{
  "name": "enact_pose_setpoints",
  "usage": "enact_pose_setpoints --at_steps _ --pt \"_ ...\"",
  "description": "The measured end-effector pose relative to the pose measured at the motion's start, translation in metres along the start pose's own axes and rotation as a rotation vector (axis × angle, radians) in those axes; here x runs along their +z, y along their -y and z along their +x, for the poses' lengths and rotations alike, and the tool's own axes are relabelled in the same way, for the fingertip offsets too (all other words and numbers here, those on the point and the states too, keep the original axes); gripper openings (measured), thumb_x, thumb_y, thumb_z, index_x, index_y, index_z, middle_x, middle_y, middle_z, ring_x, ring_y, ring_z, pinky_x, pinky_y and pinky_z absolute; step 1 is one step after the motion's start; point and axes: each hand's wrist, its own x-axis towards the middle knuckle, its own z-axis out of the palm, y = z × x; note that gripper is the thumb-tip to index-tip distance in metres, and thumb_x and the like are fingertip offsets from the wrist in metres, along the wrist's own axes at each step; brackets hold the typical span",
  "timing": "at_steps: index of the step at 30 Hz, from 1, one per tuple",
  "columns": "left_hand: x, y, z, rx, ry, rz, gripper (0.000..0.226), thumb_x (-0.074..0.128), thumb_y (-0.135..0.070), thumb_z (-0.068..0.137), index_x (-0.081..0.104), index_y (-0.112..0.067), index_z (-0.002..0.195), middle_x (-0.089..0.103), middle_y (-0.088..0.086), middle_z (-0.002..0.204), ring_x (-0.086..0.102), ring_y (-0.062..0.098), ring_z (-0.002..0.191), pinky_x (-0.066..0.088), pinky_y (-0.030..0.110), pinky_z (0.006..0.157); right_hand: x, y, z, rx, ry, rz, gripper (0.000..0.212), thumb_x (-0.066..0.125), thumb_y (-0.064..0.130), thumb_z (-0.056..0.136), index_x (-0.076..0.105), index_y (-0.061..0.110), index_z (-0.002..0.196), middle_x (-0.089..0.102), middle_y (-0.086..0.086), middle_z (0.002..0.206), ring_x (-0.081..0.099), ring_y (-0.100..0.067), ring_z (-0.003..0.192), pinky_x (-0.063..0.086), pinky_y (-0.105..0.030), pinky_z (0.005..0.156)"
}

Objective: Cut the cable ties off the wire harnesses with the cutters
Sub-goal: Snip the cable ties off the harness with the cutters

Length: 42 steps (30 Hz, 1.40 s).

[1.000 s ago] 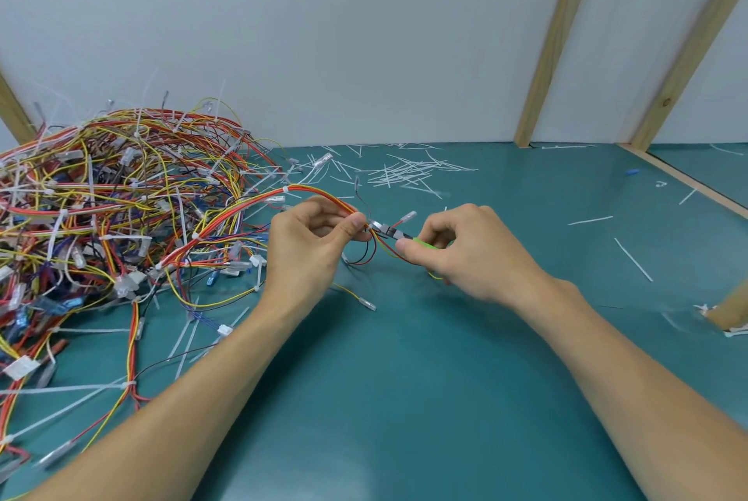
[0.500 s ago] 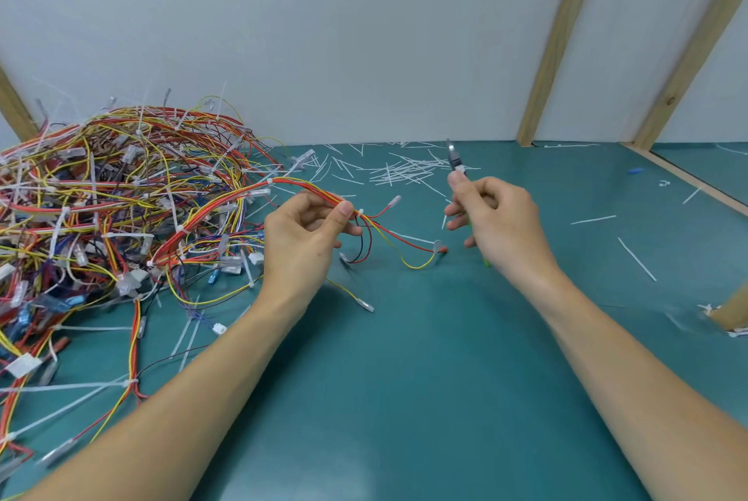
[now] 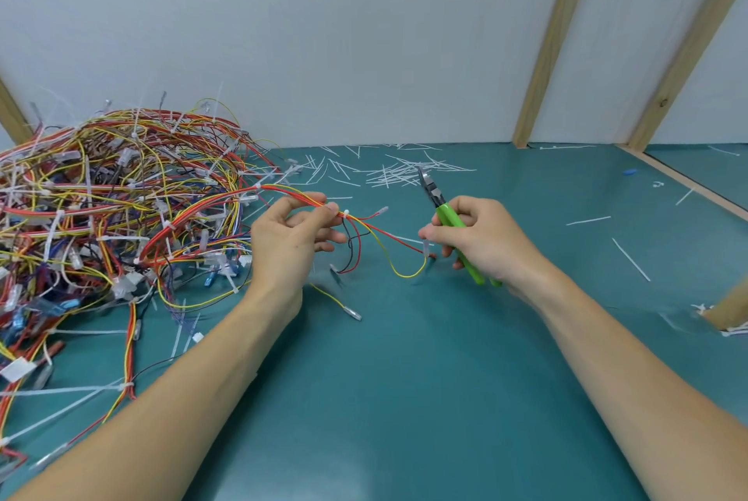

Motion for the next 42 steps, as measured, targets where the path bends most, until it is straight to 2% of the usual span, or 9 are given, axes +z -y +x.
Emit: enact_pose_setpoints --at_steps 5,9,14,20,25,30,33,39,42 --pt "-0.003 -0.002 0.002 -0.125 0.035 -0.143 0.012 0.073 -0.008 0.088 0.066 -0.013 0.097 0.076 0.007 0.081 0.070 0.015 0.059 0.056 0.022 0.058 -0.001 0.009 -0.009 -0.008 0.228 0.001 0.024 0.085 0.023 0.083 0.066 0.010 0.089 0.071 -0.001 0.070 0.061 -0.011 0.059 0.050 -0.025 0.055" --pt "-0.003 -0.003 0.001 -0.215 0.083 -0.263 0.006 0.070 -0.011 0.090 0.067 -0.013 0.094 0.076 0.002 0.080 0.072 0.011 0.065 0.057 0.021 0.059 0.002 0.011 -0.014 0.010 0.298 0.008 0.019 0.083 0.010 0.085 0.064 0.009 0.089 0.066 0.002 0.064 0.057 -0.011 0.050 0.046 -0.019 0.050" --pt "-0.002 -0.003 0.002 -0.218 0.114 -0.254 0.007 0.067 -0.021 0.095 0.068 -0.014 0.093 0.078 0.007 0.089 0.075 0.014 0.073 0.058 0.023 0.060 -0.010 0.013 -0.006 0.044 0.121 0.236 0.012 0.072 0.003 0.087 0.064 0.012 0.086 0.072 -0.006 0.076 0.055 -0.016 0.057 0.054 -0.030 0.052" --pt "0.002 0.000 -0.002 -0.136 0.135 -0.133 0.014 0.064 -0.026 0.098 0.066 -0.014 0.090 0.078 0.009 0.087 0.075 0.018 0.069 0.058 0.024 0.056 -0.010 0.005 0.002 -0.132 -0.329 0.072 0.020 0.077 0.009 0.085 0.061 0.020 0.080 0.070 0.007 0.067 0.058 -0.017 0.064 0.056 -0.049 0.075" --pt "0.010 -0.002 -0.009 -0.063 0.249 -0.015 0.024 0.065 -0.024 0.097 0.076 -0.024 0.075 0.070 0.007 0.074 0.063 0.019 0.053 0.052 0.026 0.051 0.009 0.016 -0.013 -0.336 -0.118 0.093 0.020 0.075 0.008 0.087 0.061 0.021 0.088 0.079 0.009 0.092 0.071 -0.004 0.080 0.055 -0.025 0.073" --pt "0.013 -0.001 -0.014 -0.032 0.302 0.047 0.021 0.066 -0.025 0.097 0.076 -0.020 0.078 0.067 0.007 0.068 0.056 0.019 0.047 0.048 0.026 0.049 0.020 0.018 -0.021 -0.304 0.001 -0.015 0.019 0.081 0.011 0.086 0.063 0.015 0.092 0.078 0.007 0.086 0.074 -0.012 0.077 0.061 -0.043 0.082" --pt "0.013 -0.001 -0.013 -0.035 0.301 0.074 0.021 0.066 -0.027 0.096 0.075 -0.012 0.083 0.067 0.007 0.069 0.055 0.018 0.047 0.047 0.027 0.048 0.016 0.018 -0.019 -0.283 0.040 -0.008 0.021 0.083 0.011 0.085 0.062 0.014 0.088 0.075 0.005 0.076 0.067 -0.011 0.068 0.058 -0.040 0.075" --pt "0.008 -0.002 -0.008 -0.099 0.148 -0.044 0.023 0.064 -0.036 0.096 0.075 -0.016 0.101 0.073 0.006 0.078 0.062 0.015 0.054 0.047 0.023 0.046 0.006 0.015 -0.010 -0.275 -0.150 0.083 0.025 0.078 0.004 0.086 0.057 0.017 0.083 0.072 -0.009 0.080 0.057 -0.017 0.068 0.052 -0.036 0.072" --pt "0.003 -0.005 -0.003 -0.134 0.109 -0.189 0.025 0.065 -0.038 0.094 0.073 -0.020 0.108 0.074 0.002 0.085 0.064 0.009 0.058 0.048 0.019 0.048 -0.003 0.008 -0.002 -0.271 -0.193 0.080 0.022 0.078 0.004 0.087 0.058 0.014 0.084 0.068 0.008 0.070 0.055 -0.011 0.063 0.046 -0.026 0.066"
